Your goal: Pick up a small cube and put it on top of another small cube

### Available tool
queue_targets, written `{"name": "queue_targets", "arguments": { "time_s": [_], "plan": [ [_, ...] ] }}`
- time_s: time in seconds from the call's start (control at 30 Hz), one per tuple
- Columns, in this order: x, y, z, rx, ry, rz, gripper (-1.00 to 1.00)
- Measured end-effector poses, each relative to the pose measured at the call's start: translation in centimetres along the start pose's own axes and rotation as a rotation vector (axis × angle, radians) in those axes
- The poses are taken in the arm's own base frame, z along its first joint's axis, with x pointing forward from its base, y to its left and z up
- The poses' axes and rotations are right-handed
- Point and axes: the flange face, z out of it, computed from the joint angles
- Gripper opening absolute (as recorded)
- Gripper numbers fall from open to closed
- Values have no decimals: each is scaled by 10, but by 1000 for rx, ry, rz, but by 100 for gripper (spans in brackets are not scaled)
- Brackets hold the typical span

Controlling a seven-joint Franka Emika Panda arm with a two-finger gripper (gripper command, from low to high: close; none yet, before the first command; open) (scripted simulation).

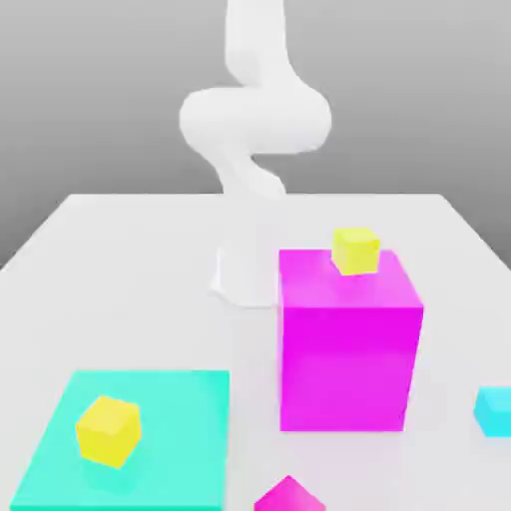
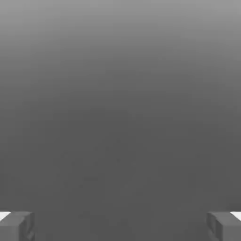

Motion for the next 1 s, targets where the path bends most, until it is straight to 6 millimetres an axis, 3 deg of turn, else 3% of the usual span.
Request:
{"name": "queue_targets", "arguments": {
  "time_s": [0.27, 0.57, 0.77, 1.0],
  "plan": [
    [-11, 5, 148, -66, -222, -168, 0],
    [-65, 36, 299, -156, -434, -363, 0],
    [-115, 75, 384, -230, -558, -502, 0],
    [-174, 135, 463, -317, -670, -653, 0]
  ]
}}
